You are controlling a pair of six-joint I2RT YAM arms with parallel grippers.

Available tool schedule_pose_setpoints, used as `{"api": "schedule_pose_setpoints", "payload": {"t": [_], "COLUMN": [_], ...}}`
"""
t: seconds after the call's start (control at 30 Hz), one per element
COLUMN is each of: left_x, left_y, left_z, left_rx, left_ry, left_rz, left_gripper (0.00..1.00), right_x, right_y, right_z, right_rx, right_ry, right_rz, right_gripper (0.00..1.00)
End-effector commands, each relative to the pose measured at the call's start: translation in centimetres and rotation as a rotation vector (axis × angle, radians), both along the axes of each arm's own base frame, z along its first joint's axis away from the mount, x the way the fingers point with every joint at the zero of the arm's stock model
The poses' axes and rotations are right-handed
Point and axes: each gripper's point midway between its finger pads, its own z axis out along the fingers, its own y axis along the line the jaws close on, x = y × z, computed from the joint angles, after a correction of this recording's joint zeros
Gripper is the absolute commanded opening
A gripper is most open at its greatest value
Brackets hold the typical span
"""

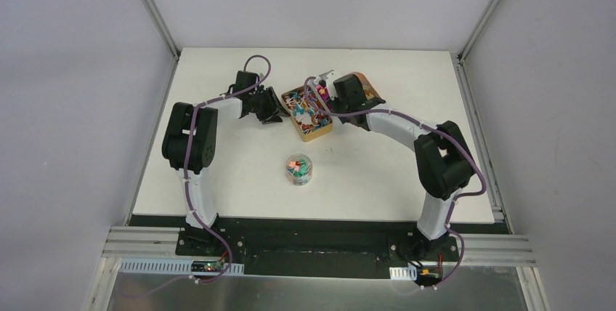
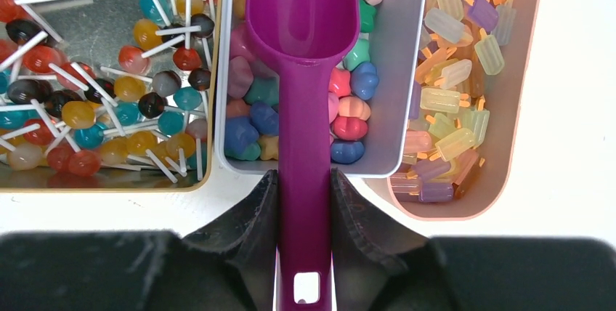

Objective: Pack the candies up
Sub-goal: Scoop the fake candies from the storage box.

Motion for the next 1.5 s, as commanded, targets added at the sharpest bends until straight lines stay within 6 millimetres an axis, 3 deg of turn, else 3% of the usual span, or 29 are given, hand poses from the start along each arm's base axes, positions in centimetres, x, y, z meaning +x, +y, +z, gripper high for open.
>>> {"api": "schedule_pose_setpoints", "payload": {"t": [0.0, 0.47, 0.73, 1.13, 1.43, 1.47], "left_x": [0.7, 0.9, 1.3, 0.6, -2.3, -2.8], "left_y": [-1.4, -1.5, -1.3, 0.6, 2.4, 2.5], "left_z": [1.9, 3.7, 5.8, 11.2, 17.3, 17.9], "left_rx": [-0.047, -0.063, -0.053, 0.028, 0.096, 0.096], "left_ry": [-0.071, -0.097, -0.133, -0.24, -0.373, -0.386], "left_rz": [-0.026, -0.02, -0.026, -0.02, -0.039, -0.043], "left_gripper": [0.41, 0.42, 0.46, 0.56, 0.61, 0.64], "right_x": [-0.1, 0.2, 0.0, -1.9, -5.7, -6.4], "right_y": [0.7, -1.5, -2.3, -2.7, -3.3, -3.3], "right_z": [1.0, 0.6, 2.6, 7.0, 11.0, 11.3], "right_rx": [0.091, 0.157, 0.203, 0.249, 0.276, 0.281], "right_ry": [-0.031, -0.045, -0.083, -0.144, -0.187, -0.183], "right_rz": [0.003, -0.06, -0.062, -0.002, 0.11, 0.127], "right_gripper": [0.0, 0.0, 0.0, 0.0, 0.0, 0.0]}}
